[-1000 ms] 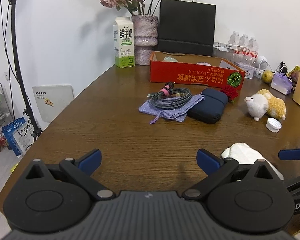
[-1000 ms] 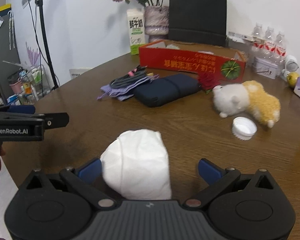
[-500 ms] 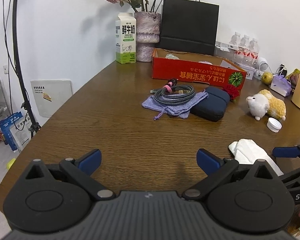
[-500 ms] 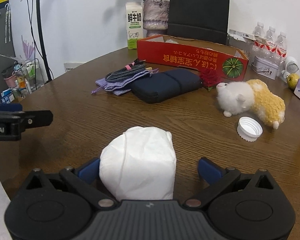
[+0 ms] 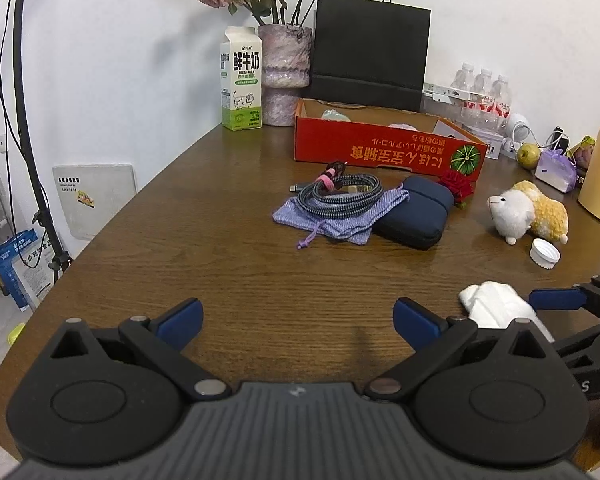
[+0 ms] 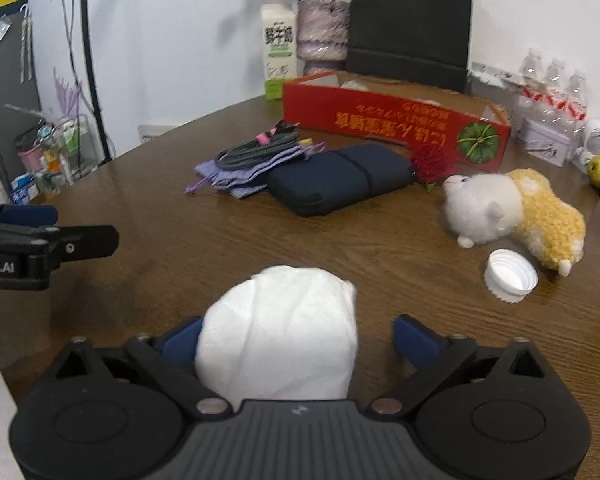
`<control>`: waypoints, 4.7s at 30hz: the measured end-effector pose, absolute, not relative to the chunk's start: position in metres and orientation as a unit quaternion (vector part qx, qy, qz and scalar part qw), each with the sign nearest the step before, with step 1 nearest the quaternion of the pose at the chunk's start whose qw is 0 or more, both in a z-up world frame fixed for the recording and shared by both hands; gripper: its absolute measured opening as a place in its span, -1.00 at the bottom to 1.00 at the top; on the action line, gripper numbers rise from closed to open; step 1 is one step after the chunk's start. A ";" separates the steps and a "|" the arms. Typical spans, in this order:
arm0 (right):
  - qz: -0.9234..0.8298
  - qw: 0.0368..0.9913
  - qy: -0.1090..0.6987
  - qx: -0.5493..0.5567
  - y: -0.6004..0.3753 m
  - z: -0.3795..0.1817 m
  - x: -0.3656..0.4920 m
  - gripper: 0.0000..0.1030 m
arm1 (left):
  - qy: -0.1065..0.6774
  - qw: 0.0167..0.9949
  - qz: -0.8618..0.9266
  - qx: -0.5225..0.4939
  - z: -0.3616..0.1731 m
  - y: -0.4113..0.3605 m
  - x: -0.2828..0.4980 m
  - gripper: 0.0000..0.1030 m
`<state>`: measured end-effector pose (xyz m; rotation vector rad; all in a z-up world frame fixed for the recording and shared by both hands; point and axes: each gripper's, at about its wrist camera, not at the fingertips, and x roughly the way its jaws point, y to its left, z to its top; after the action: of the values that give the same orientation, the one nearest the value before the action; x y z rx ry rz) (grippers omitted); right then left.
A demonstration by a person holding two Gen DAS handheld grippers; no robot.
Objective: Organize objects
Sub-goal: 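Grasp the white cloth with the right tool, then grasp the lilac drawstring bag with cable using the left tool while the right tool holds the cloth, then carry the bag with cable and white cloth with both tools into the red box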
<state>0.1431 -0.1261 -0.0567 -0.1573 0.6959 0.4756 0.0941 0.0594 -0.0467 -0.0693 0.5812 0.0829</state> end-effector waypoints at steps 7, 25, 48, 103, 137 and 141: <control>0.239 0.912 0.327 -0.071 -0.130 -0.054 0.149 0.42 | 0.288 0.956 0.037 -0.032 -0.046 0.058 0.105 1.00; 0.213 0.932 0.289 -0.050 -0.145 -0.040 0.173 0.39 | 0.286 0.958 0.031 -0.021 -0.037 0.058 0.144 1.00; 0.181 0.951 0.246 -0.042 -0.146 -0.016 0.221 0.40 | 0.295 0.956 0.002 0.004 -0.025 0.054 0.210 1.00; 0.166 0.957 0.240 -0.002 -0.161 -0.030 0.252 0.41 | 0.303 0.953 0.023 -0.014 -0.055 0.046 0.273 0.72; 0.165 0.961 0.223 -0.008 -0.158 -0.026 0.243 0.42 | 0.267 0.963 0.019 -0.008 -0.047 0.040 0.236 0.70; 0.166 0.961 0.221 -0.006 -0.158 -0.025 0.243 0.42 | 0.259 0.966 0.026 -0.009 -0.043 0.037 0.231 0.70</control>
<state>0.2433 -0.1583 -0.0250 -0.0123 0.4470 0.3363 0.2309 0.0366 -0.0430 -0.0185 0.5236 0.0522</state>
